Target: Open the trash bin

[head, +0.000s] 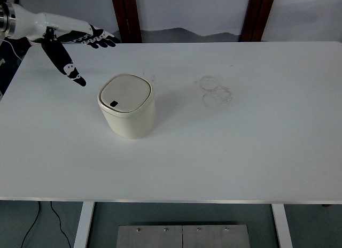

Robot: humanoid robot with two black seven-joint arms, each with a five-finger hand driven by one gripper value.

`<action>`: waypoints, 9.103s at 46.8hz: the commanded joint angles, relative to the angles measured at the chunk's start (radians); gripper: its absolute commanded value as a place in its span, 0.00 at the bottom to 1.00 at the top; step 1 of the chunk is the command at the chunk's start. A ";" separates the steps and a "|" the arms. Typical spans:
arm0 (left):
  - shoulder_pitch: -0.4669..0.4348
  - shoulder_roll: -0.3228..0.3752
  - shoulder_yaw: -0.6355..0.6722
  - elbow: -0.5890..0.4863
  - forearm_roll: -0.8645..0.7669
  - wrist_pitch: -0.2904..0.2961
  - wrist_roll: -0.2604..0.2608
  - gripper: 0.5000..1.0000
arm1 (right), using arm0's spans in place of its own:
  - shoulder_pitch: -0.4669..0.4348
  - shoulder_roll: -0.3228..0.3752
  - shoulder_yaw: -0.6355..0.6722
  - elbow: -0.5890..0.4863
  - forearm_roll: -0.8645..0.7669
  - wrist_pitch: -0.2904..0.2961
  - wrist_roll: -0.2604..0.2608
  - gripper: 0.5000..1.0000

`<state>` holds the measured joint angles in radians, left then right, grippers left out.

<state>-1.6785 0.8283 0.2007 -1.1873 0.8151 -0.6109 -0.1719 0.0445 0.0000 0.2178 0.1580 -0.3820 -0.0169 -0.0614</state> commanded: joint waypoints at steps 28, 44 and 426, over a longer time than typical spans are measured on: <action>0.114 -0.020 -0.001 -0.005 -0.019 0.000 0.002 1.00 | 0.000 0.000 0.000 0.000 0.000 0.000 0.000 0.99; 0.121 -0.044 -0.001 -0.017 -0.021 0.000 0.003 1.00 | 0.000 0.000 0.000 0.000 0.000 0.000 0.000 0.99; 0.643 -0.054 -0.504 0.360 -1.047 0.207 0.081 1.00 | 0.000 0.000 0.000 0.000 0.000 0.000 0.000 0.99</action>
<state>-1.0752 0.7756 -0.2714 -0.8437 -0.1919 -0.4118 -0.0923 0.0446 -0.0004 0.2177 0.1578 -0.3819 -0.0169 -0.0613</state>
